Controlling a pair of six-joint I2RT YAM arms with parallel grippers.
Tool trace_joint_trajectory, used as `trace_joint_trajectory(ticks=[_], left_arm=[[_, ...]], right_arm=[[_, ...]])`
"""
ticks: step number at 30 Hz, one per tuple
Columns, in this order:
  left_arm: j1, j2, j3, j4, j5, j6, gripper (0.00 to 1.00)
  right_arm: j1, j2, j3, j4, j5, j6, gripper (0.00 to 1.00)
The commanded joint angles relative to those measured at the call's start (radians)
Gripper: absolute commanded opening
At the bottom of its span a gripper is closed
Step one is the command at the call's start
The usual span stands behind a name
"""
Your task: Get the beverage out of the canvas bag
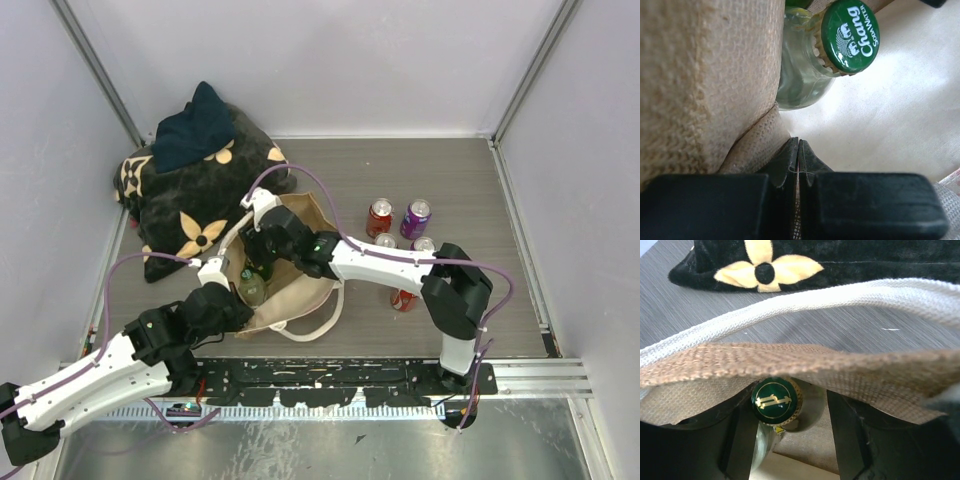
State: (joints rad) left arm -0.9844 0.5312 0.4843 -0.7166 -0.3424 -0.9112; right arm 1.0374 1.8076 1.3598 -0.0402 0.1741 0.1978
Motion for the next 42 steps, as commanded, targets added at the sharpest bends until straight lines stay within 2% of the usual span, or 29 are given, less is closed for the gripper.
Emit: trace_joint_trajectory(ticks=[1,3,5,6,9,10,19,27,35,42], left_arm=[[0.0,0.017,-0.033,-0.104,-0.022,0.0,0.1],[0.001,0.018,-0.034,-0.104,-0.021,-0.001,0.1],[0.0,0.02,-0.032,-0.104,-0.025,-0.002,0.1],[0.001,0.02,-0.032,-0.104,-0.025,-0.002,0.1],[0.001,0.019,-0.032,-0.104,-0.027,-0.003,0.1],[0.001,0.018,-0.032,-0.104,-0.03,-0.004,0.1],[0.001,0.016,-0.026,-0.118,-0.046,0.001,0.1],[0.001,0.03,-0.024,-0.113,-0.053,0.001,0.11],[0.001,0.038,-0.021,-0.113,-0.057,0.0,0.1],[0.0,0.05,-0.02,-0.112,-0.057,0.0,0.11]], right_arm=[[-0.017,0.032,0.044,0.049,-0.042,0.027,0.58],[-0.017,0.046,0.045,0.047,-0.048,0.029,0.54],[-0.017,0.058,0.051,0.037,-0.049,0.029,0.43],[-0.016,0.063,0.053,0.029,-0.048,0.028,0.37],[-0.016,0.064,0.055,0.002,-0.036,0.023,0.04],[-0.016,0.062,0.057,-0.01,-0.027,0.021,0.01],[0.003,-0.045,0.026,-0.003,0.15,-0.181,0.01],[0.003,-0.185,0.028,0.079,0.226,-0.276,0.01],[0.007,-0.381,0.039,0.06,0.363,-0.333,0.01],[0.007,-0.618,-0.032,0.042,0.496,-0.369,0.01]])
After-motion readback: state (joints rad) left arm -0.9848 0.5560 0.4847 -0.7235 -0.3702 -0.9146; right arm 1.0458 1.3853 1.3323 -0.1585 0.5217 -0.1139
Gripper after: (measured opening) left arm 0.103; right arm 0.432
